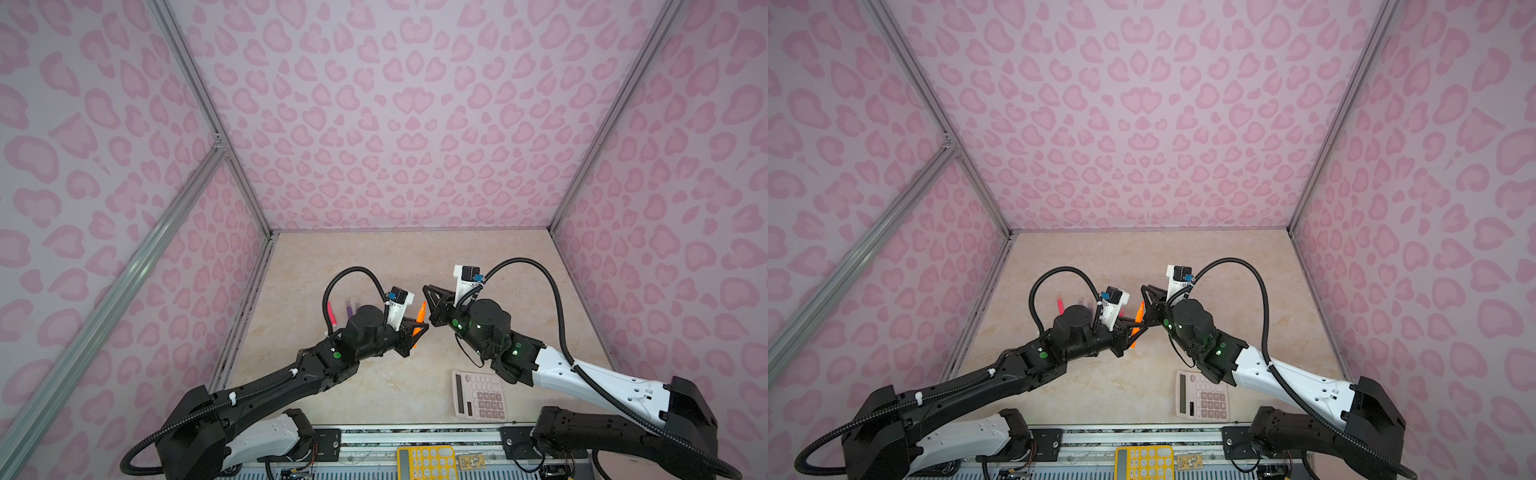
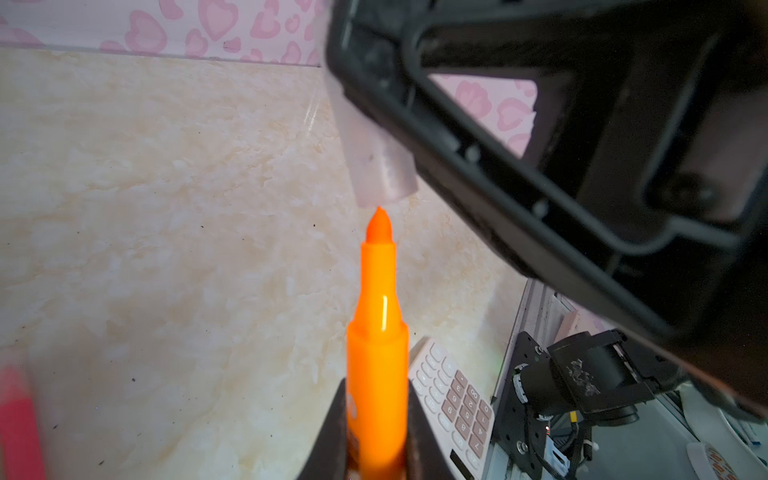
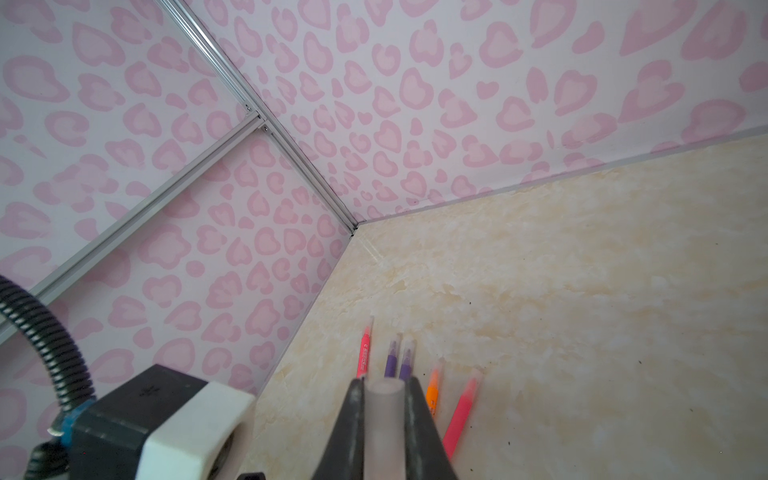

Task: Insert the pens into the pen caps
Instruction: 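Carry the cap with the right gripper over the orange marker tip, then press the cap down onto the orange marker with the right gripper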

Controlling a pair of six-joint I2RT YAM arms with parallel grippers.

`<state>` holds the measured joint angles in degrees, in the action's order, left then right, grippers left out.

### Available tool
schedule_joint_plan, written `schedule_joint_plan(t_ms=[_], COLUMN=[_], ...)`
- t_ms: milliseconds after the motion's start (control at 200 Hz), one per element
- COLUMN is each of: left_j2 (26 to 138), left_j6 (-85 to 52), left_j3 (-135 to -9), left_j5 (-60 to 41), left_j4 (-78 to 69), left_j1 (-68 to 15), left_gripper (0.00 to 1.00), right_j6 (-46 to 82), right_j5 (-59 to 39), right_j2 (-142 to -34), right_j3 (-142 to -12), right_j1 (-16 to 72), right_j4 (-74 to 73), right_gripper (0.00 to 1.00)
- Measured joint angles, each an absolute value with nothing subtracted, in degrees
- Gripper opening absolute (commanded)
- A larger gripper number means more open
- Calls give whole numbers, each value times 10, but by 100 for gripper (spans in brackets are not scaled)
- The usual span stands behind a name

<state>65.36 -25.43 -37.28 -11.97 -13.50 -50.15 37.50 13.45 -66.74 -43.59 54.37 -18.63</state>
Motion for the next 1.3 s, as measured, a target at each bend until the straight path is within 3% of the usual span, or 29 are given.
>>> schedule_joint_plan(t_ms=[1260, 1300], left_j2=[575, 575], left_j6=[-265, -265], left_j3=[-351, -351], left_j5=[-41, -42], left_j4=[-87, -87], left_j1=[-503, -503], left_gripper=[3, 3], right_j6=[393, 392], right_j5=[192, 191], right_j2=[-722, -721], right_j3=[-406, -406], right_j1=[624, 624], right_j4=[-330, -330], right_gripper=[0, 3])
